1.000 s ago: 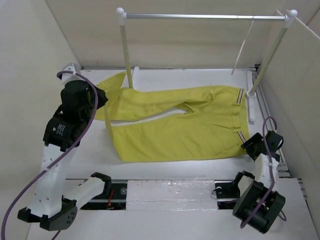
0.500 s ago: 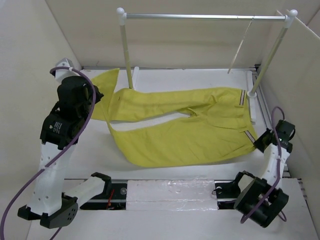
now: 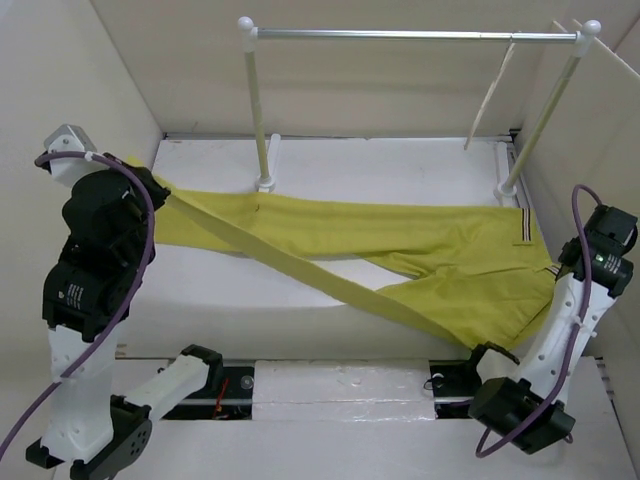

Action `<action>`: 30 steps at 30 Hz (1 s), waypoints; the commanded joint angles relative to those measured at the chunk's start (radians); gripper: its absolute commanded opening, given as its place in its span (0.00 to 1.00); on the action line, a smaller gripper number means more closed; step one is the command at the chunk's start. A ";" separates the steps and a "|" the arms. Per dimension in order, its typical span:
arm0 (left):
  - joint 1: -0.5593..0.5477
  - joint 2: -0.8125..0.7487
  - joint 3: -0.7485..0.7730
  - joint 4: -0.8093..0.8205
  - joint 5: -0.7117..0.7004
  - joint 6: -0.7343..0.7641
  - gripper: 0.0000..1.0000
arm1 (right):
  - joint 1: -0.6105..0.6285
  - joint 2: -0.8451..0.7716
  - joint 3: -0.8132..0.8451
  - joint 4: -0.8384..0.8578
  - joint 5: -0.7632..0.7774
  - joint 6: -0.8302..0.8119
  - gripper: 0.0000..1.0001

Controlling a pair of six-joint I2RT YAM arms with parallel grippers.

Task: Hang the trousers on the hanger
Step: Fold the trousers

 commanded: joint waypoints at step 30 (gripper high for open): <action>0.492 0.487 -0.190 0.002 -0.105 -0.110 0.00 | 0.032 0.581 0.303 0.449 -0.437 -0.047 0.00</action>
